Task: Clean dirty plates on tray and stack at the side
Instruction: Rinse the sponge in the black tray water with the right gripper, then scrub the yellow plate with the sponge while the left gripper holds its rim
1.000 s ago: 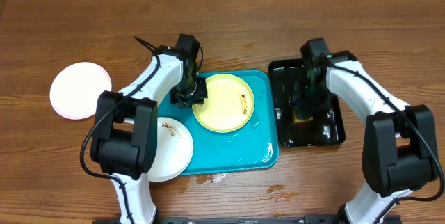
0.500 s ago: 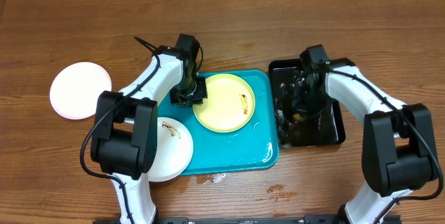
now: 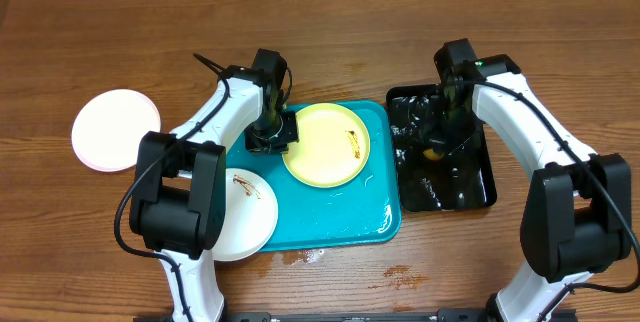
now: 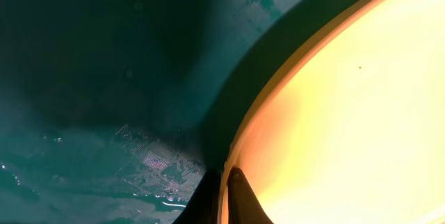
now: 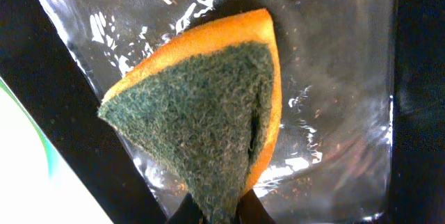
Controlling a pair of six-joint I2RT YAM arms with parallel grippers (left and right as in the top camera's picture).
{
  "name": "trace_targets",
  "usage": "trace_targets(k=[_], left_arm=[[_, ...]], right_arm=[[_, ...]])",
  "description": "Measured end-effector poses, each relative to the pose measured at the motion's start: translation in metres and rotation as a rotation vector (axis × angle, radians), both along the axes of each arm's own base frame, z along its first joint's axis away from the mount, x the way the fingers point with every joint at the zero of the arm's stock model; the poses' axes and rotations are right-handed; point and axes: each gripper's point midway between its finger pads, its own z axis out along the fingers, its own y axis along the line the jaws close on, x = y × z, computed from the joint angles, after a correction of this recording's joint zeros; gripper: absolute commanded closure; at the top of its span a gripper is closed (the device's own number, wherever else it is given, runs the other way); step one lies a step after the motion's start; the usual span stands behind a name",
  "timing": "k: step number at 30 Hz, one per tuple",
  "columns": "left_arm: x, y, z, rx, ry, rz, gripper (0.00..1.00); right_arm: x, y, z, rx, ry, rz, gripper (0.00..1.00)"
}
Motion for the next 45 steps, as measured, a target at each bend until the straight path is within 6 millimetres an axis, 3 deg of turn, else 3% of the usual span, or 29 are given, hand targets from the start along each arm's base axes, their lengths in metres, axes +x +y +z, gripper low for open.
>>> trace_targets(k=[5,8,22,32,35,40,45], left_arm=[[0.000,0.000,0.000,0.001,0.001,0.000,0.95],[0.000,0.000,0.000,0.001,0.001,0.000,0.95],[0.000,0.000,0.000,0.001,0.001,0.000,0.94],[0.000,0.000,0.000,0.001,0.001,0.000,0.96],[0.000,0.000,0.000,0.001,0.001,0.000,0.96],[0.000,0.000,0.000,0.000,0.001,0.000,0.96],[0.000,0.000,0.000,0.000,0.002,0.000,0.96]], right_arm=[[-0.011,-0.002,0.000,-0.007,0.044,0.000,0.96],[-0.006,-0.001,0.000,-0.004,0.024,0.000,0.96],[-0.020,-0.003,0.001,-0.008,0.080,0.000,0.96],[-0.009,0.003,0.001,0.023,0.038,0.000,0.96],[-0.017,0.006,0.002,0.043,0.071,0.000,0.96],[-0.015,0.022,0.004,0.135,0.065,0.026,0.96],[0.000,0.055,0.013,0.323,0.008,0.051,0.96]])
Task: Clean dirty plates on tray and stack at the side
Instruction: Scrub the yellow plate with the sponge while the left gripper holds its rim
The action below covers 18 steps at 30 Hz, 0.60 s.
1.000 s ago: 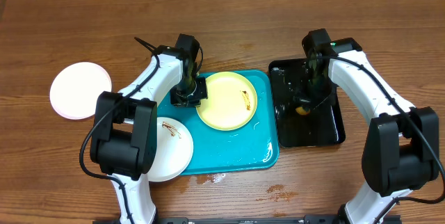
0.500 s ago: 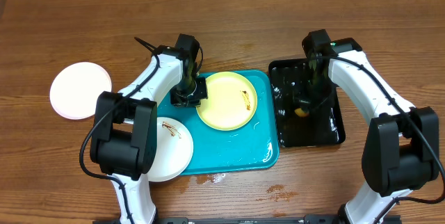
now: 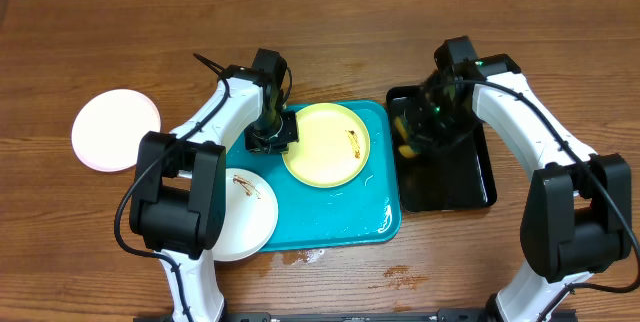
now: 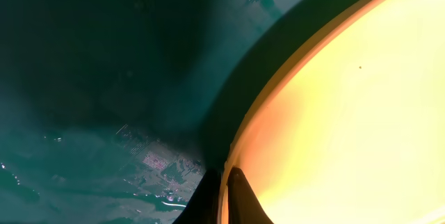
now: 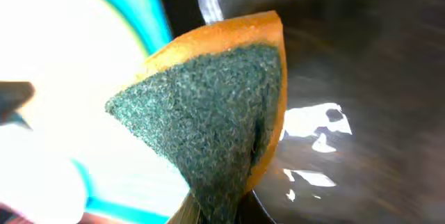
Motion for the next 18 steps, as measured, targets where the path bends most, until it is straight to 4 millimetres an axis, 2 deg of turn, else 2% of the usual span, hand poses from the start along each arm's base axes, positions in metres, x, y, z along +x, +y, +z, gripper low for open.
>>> trace_targets(k=[5,8,15,18], left_arm=[[0.000,-0.001,0.000,-0.003,0.002,0.000,0.96],[-0.001,-0.001,0.000,-0.006,0.003,0.000,0.96],[-0.001,-0.001,0.000,-0.006,0.003,0.000,0.96],[-0.001,-0.001,0.000,-0.006,0.003,0.000,0.96]], right_arm=[[0.017,0.039,0.014,0.164,-0.095,0.051,0.96],[0.019,0.068,0.018,0.198,-0.144,0.099,0.96],[0.009,0.124,0.014,0.109,-0.234,0.162,0.96],[0.012,0.135,0.012,0.040,-0.296,0.150,0.96]])
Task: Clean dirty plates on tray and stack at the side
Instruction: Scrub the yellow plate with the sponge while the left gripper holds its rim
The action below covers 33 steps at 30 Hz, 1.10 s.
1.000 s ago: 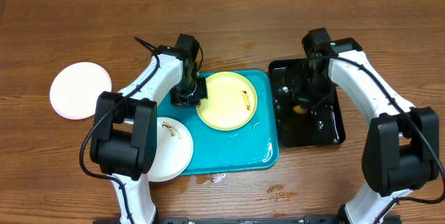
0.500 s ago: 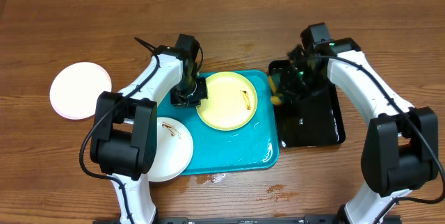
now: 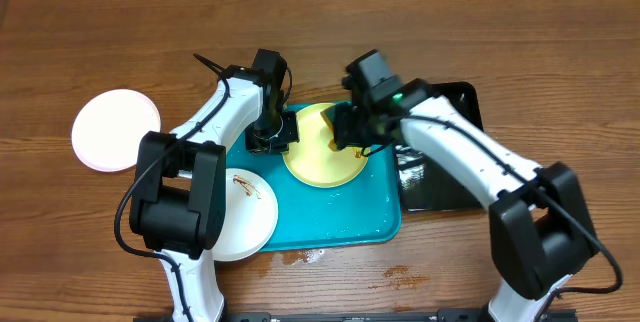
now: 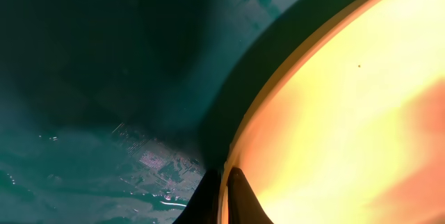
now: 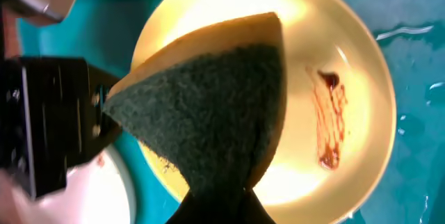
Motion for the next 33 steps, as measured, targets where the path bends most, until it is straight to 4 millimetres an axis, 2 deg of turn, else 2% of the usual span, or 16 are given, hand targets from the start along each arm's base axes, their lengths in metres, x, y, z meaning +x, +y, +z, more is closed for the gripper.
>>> trace_targets(k=[7,13,22,28,33], left_arm=[[0.000,0.000,0.000,0.000,0.000,0.000,0.96],[0.000,0.000,0.000,0.000,0.000,0.000,0.96],[0.000,0.000,0.000,0.000,0.001,0.000,0.96],[0.000,0.000,0.000,0.000,0.001,0.000,0.96],[0.000,0.000,0.000,0.000,0.001,0.000,0.96]], right_arm=[[0.012,0.002,-0.001,-0.145,-0.143,-0.082,0.96],[0.034,0.004,0.006,-0.153,-0.264,-0.139,0.96],[0.046,-0.008,-0.016,-0.173,-0.368,-0.200,0.96],[0.046,-0.014,-0.031,-0.175,-0.401,-0.219,0.96],[0.050,-0.016,-0.032,-0.172,-0.442,-0.222,0.96]])
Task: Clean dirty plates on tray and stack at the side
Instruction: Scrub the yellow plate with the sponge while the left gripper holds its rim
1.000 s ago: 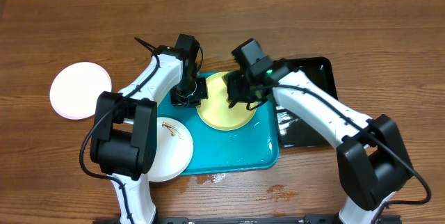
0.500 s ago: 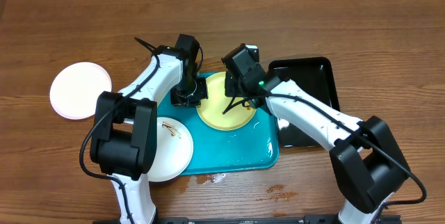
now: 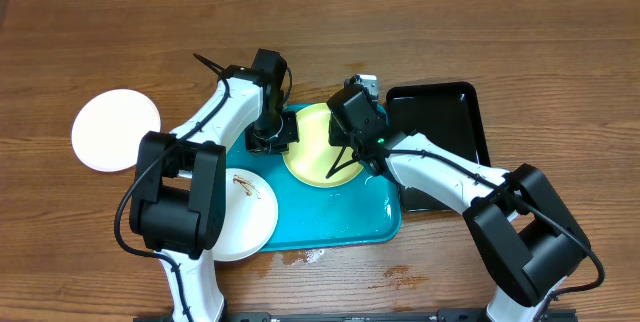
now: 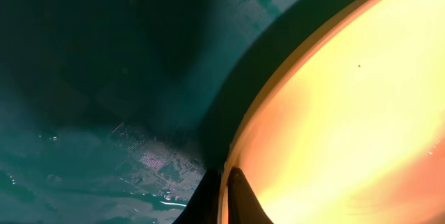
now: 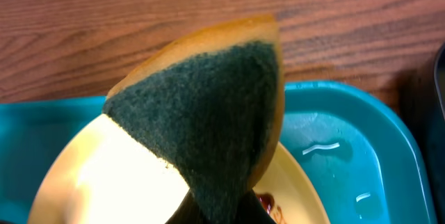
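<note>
A yellow plate (image 3: 312, 152) lies on the teal tray (image 3: 340, 224), with a reddish-brown smear (image 5: 268, 206) on it. My left gripper (image 3: 272, 134) is shut on the plate's left rim (image 4: 236, 147); its fingers (image 4: 236, 193) pinch the edge. Just over the plate, my right gripper (image 3: 345, 157) is shut on an orange sponge (image 5: 208, 113) whose green scrub side faces the camera. A white plate with a brown smear (image 3: 240, 212) hangs over the tray's left edge. Another white plate (image 3: 115, 130) sits on the table at the far left.
A black tray (image 3: 440, 97) stands to the right of the teal tray, partly under my right arm. The teal tray floor (image 4: 104, 78) is wet, and a small spill (image 3: 310, 255) lies on the wooden table (image 3: 560, 52) by its front edge.
My right wrist has turned and tilted over the yellow plate: its camera looked straight down on the plate, and now looks across the far rim to the tray edge and table. The left gripper is unchanged.
My right gripper first held the sponge in the wet black tray. It then held it at that tray's left edge, then above the middle of the yellow plate, and now low over the plate near the smear. My left gripper stayed shut on the plate's rim.
</note>
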Controlling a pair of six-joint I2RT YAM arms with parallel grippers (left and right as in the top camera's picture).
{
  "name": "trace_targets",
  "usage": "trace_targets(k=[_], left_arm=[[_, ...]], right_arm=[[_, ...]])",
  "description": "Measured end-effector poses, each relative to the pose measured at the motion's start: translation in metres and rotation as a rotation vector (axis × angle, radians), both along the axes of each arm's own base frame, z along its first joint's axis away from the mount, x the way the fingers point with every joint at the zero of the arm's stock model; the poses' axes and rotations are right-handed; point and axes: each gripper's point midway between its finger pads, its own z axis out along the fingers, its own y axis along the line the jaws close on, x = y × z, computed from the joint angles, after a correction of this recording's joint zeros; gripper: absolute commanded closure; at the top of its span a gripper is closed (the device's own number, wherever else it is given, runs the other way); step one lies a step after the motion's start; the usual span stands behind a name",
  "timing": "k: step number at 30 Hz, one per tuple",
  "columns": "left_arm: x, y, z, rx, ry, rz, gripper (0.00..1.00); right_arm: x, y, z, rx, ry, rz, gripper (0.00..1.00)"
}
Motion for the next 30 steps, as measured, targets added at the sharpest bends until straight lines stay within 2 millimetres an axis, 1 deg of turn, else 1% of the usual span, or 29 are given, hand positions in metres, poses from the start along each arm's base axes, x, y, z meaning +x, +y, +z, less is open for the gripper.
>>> trace_targets(k=[7,9,12,15,20,25,30], left_arm=[[0.000,0.000,0.000,0.000,0.000,0.001,0.96],[0.000,0.000,0.000,0.000,0.000,0.000,0.96],[0.000,0.000,0.000,0.000,0.000,0.001,0.96],[0.000,0.000,0.000,0.000,0.000,0.000,0.96],[0.000,0.000,0.000,0.000,0.000,0.000,0.96],[0.000,-0.001,0.000,-0.004,0.001,0.000,0.96],[0.002,-0.003,0.000,-0.014,-0.006,0.000,0.96]], right_arm=[[0.011,0.007,0.008,-0.008,-0.071,0.045,0.96],[0.013,0.008,0.003,-0.019,-0.076,0.057,0.96],[0.015,0.007,-0.015,-0.059,-0.070,0.074,0.96],[0.016,0.000,-0.030,-0.111,-0.062,0.071,0.96],[0.019,-0.007,-0.031,-0.165,-0.081,0.068,0.96],[0.009,-0.015,-0.040,-0.220,-0.035,0.087,0.96],[0.004,-0.020,-0.043,-0.253,-0.008,0.091,0.96]])
